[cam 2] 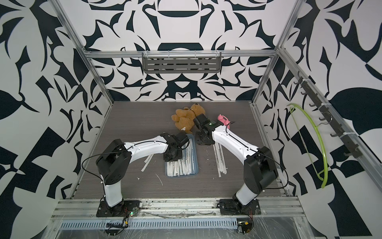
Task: Put the straws into the storage box
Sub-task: Place the straw in the storage box.
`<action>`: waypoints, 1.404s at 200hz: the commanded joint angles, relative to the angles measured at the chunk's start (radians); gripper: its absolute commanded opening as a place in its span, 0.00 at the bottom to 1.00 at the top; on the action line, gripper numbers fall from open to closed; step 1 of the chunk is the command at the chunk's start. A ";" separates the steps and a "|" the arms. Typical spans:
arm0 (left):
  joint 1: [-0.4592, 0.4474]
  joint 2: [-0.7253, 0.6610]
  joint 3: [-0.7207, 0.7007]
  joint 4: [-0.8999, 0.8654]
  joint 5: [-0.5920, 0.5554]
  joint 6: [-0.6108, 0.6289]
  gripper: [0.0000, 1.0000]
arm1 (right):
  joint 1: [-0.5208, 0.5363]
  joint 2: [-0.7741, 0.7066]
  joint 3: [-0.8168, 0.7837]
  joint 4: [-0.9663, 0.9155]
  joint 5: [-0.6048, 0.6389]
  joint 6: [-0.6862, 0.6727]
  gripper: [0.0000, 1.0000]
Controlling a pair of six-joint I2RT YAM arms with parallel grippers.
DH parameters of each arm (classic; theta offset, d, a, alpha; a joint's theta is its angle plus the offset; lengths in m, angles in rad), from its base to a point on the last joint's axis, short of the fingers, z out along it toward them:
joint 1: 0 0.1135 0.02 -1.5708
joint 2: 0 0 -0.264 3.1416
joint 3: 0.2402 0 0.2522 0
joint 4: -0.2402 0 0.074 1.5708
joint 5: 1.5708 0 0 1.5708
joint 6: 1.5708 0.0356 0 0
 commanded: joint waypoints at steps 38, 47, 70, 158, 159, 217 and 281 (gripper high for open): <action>-0.010 -0.016 0.005 -0.047 -0.005 -0.017 0.12 | 0.007 -0.006 -0.008 0.005 -0.006 0.010 0.26; -0.010 -0.018 0.013 -0.078 -0.010 -0.015 0.17 | 0.007 -0.003 -0.007 0.005 -0.009 0.009 0.26; -0.010 -0.034 0.023 -0.084 -0.012 -0.015 0.23 | 0.007 -0.002 -0.006 0.006 -0.012 0.007 0.26; 0.005 -0.210 0.051 -0.018 -0.016 0.118 0.34 | 0.017 0.024 0.017 -0.066 -0.029 -0.032 0.25; 0.007 -0.215 0.047 -0.015 -0.015 0.120 0.34 | 0.019 0.023 0.017 -0.066 -0.029 -0.032 0.25; 0.095 -0.411 -0.193 0.202 -0.066 0.301 0.39 | -0.005 -0.042 -0.075 -0.097 -0.020 0.010 0.17; 0.244 -0.552 -0.228 0.248 -0.264 0.368 0.99 | -0.136 -0.056 -0.195 -0.181 -0.020 -0.108 0.28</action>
